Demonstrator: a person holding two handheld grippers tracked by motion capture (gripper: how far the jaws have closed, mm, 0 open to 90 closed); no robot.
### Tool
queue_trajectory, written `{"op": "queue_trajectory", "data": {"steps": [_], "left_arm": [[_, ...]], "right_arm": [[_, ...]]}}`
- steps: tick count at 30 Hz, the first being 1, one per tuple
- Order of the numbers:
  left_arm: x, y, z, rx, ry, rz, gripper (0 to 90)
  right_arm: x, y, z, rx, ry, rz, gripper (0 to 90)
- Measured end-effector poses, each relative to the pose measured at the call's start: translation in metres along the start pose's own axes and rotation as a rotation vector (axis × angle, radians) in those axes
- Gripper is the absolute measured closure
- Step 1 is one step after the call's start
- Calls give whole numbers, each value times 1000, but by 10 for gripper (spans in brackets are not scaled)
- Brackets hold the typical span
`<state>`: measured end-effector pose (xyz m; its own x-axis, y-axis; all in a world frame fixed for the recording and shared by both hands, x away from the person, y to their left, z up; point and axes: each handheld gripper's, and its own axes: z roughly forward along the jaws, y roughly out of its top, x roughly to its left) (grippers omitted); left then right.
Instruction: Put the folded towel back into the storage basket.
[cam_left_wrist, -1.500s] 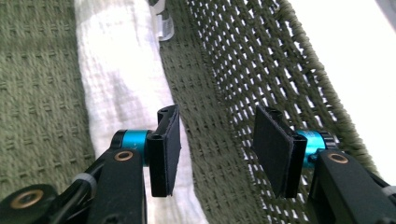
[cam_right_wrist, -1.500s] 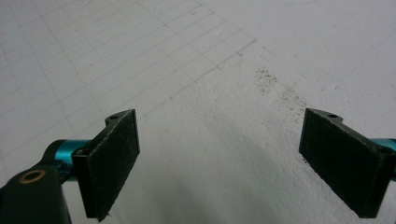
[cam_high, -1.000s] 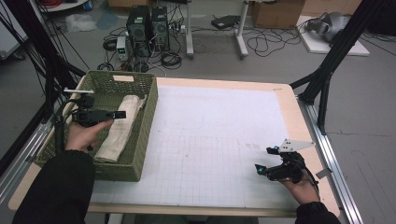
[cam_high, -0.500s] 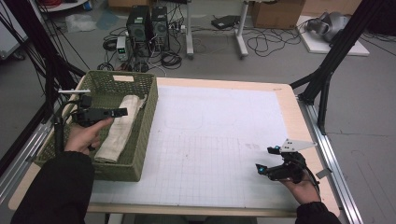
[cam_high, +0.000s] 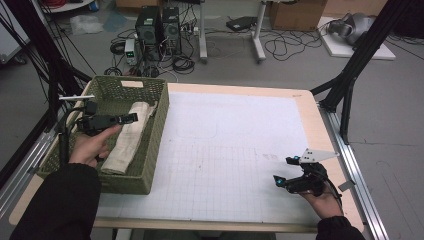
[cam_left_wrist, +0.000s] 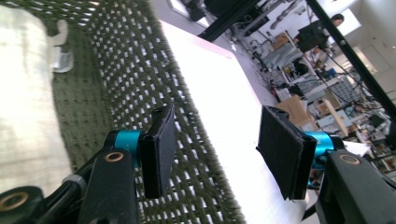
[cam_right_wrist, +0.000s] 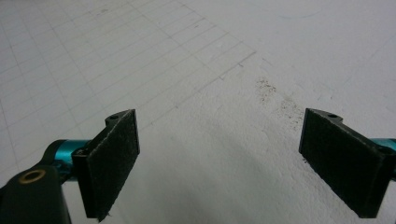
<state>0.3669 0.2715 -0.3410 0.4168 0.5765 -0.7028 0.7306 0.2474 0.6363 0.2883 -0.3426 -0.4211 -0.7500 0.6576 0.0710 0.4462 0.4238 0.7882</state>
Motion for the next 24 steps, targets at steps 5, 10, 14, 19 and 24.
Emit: {"op": "queue_trajectory", "data": {"steps": [5, 10, 14, 19, 24], "left_arm": [[-8, 1, 2, -18, -23, 8, 467], [-21, -1, 9, -26, -42, 36, 458], [-32, -3, 17, -27, -35, 69, 458], [-40, -4, 23, -27, -37, 78, 450], [-47, -8, 32, -10, -44, 87, 448]], "right_arm": [[0, 1, 1, 0, 2, -4, 114], [0, 2, 1, -3, 1, -6, 114], [0, 3, 1, -4, 3, -8, 114], [-1, 3, 1, -6, 5, -3, 114], [0, 3, 2, -2, 7, -6, 114]]}}
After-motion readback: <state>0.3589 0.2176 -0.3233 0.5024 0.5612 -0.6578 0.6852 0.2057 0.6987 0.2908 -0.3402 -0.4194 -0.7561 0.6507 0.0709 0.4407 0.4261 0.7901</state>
